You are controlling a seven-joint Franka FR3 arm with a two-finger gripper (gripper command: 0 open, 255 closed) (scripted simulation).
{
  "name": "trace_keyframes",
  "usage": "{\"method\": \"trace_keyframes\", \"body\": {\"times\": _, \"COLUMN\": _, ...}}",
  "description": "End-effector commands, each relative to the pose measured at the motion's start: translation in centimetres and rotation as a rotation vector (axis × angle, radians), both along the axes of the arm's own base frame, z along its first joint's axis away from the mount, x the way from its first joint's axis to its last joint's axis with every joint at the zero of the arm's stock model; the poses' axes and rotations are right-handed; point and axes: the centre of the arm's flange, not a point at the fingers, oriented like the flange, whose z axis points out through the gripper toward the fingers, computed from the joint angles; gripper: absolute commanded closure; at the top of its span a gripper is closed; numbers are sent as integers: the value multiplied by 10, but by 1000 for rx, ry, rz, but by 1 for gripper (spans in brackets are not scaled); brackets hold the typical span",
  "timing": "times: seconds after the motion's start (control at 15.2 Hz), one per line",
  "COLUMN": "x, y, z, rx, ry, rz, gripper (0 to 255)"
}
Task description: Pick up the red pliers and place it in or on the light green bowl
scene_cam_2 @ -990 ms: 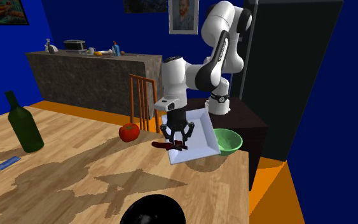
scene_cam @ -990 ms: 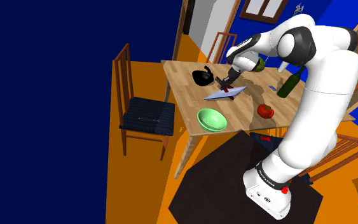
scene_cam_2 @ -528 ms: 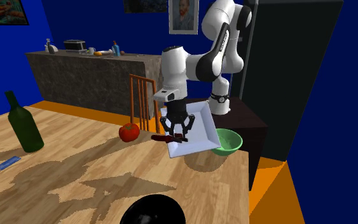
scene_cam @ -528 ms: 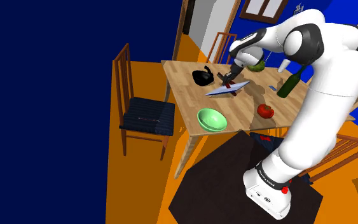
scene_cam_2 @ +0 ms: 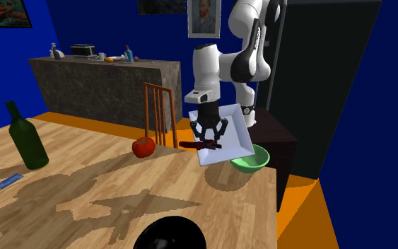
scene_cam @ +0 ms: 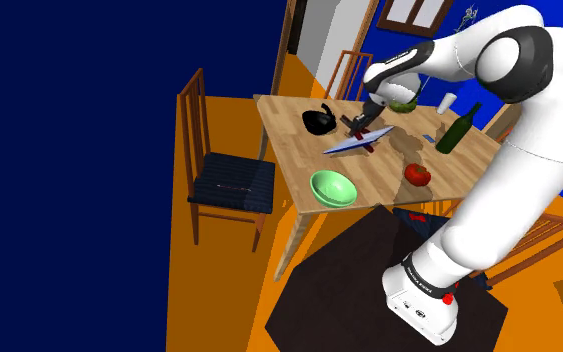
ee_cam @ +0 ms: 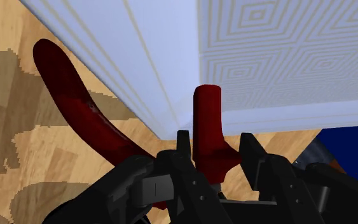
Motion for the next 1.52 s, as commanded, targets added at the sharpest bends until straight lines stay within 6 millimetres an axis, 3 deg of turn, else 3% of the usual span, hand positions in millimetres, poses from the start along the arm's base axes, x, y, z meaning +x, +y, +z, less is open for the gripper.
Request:
{"method": "trace_keyframes", "body": {"times": 0.0, "x": -14, "y": 24, "z": 1, "rx": 0, "ry": -1, "rz": 0, "gripper": 255}}
{"method": "trace_keyframes", "body": {"times": 1.12, "x": -123, "y": 219, "z": 7, "rx": 0, "ry": -1, "rz": 0, "gripper": 255}}
{"method": "trace_keyframes", "body": {"times": 1.45, "x": -123, "y": 219, "z": -19, "rx": 0, "ry": -1, "rz": 0, "gripper": 255}}
